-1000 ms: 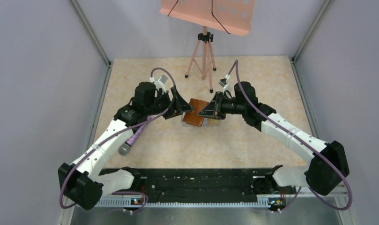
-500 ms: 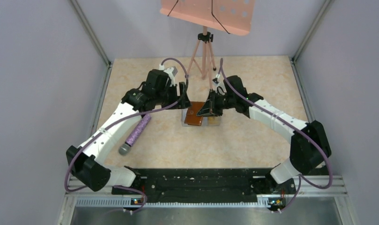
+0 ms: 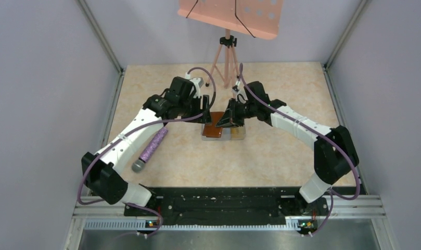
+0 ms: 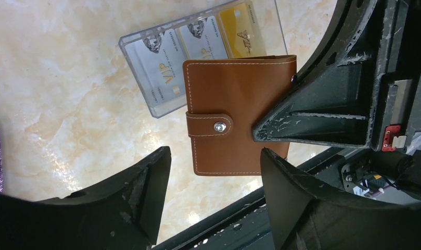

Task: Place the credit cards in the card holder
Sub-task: Open the card holder.

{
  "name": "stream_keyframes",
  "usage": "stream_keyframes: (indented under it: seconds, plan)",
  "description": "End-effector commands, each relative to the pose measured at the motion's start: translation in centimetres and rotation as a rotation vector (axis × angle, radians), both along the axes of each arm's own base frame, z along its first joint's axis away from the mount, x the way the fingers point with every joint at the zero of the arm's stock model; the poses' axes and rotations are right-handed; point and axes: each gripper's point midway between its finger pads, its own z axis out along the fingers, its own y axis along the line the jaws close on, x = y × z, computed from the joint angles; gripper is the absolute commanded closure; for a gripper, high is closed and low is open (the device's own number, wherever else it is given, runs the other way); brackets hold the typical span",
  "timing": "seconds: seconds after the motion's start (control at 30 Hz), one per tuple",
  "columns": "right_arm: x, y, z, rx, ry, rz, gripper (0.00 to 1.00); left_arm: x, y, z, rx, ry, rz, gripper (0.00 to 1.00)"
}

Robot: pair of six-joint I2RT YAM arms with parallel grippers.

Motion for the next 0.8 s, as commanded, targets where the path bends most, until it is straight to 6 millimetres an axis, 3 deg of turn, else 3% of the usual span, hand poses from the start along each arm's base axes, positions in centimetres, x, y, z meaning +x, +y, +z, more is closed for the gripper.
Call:
stream_keyframes:
  seconds: [0.0,0.33,0.47,0.77]
  plan:
    - [0.8,1.0,2.4,0.064,-0.049,0.014,1.0,0.3,-1.1,-0.5,-0.003,-0.006,-0.042,0.32]
    - [-0.2,2.4,2.2,0.088,-0.031,0.03,1.0,1.4,-1.2,-3.2,0.101,0.027,-0.027,0.43]
    - [-0.4,2.6,2.4,0.092,-0.029,0.028,1.0,1.3,-0.4,-4.9,0.163,0.064,-0.012,0.57]
    - [-1.3,1.5,3.0,0.076,-0.045,0.005,1.0,1.4,3.0,-7.6,0.334,0.109,0.102,0.67]
